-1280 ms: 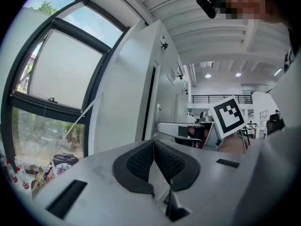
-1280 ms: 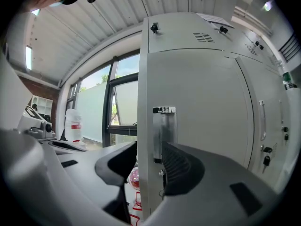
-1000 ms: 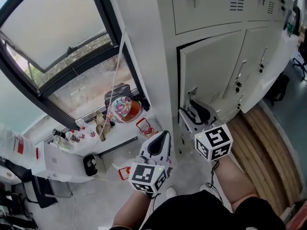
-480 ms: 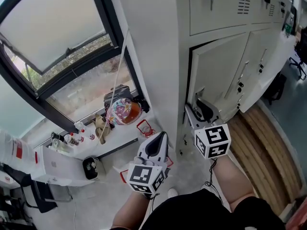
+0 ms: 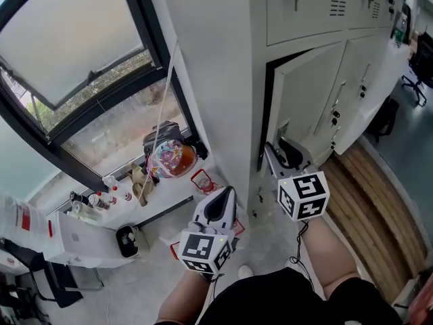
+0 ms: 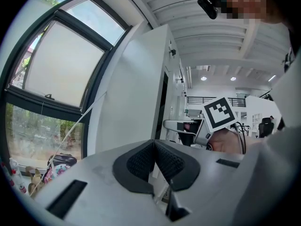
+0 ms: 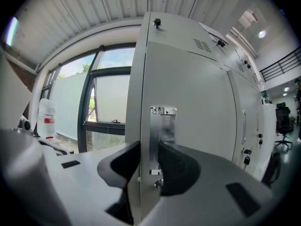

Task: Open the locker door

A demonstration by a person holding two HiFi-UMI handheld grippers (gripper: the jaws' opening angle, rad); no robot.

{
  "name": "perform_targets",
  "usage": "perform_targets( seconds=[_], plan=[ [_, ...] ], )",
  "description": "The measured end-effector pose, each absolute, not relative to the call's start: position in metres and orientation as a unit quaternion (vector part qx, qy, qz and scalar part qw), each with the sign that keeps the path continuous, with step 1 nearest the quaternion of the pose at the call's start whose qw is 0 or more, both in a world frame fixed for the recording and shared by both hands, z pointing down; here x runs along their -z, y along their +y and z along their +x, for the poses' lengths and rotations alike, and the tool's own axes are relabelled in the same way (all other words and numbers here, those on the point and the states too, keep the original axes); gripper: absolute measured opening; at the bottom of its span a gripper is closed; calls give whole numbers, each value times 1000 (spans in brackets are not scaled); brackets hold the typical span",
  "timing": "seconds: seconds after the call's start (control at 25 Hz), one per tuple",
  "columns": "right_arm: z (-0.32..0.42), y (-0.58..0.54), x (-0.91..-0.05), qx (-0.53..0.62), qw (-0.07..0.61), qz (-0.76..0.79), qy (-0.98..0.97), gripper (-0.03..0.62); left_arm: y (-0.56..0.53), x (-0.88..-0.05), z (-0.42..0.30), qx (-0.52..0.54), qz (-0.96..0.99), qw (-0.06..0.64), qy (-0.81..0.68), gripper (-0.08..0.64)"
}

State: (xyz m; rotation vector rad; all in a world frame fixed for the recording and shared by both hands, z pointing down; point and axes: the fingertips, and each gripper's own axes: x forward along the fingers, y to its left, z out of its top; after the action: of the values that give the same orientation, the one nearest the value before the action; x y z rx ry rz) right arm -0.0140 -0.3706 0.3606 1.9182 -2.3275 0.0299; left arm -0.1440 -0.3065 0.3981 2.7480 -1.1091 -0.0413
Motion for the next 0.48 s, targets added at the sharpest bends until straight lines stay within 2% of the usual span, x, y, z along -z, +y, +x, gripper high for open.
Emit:
perform_targets(
  seconds=[0.48],
  plan=[
    [7, -327, -360, -16, 46, 606, -794, 175, -286, -399, -108, 7, 939, 88, -333, 17]
  ],
)
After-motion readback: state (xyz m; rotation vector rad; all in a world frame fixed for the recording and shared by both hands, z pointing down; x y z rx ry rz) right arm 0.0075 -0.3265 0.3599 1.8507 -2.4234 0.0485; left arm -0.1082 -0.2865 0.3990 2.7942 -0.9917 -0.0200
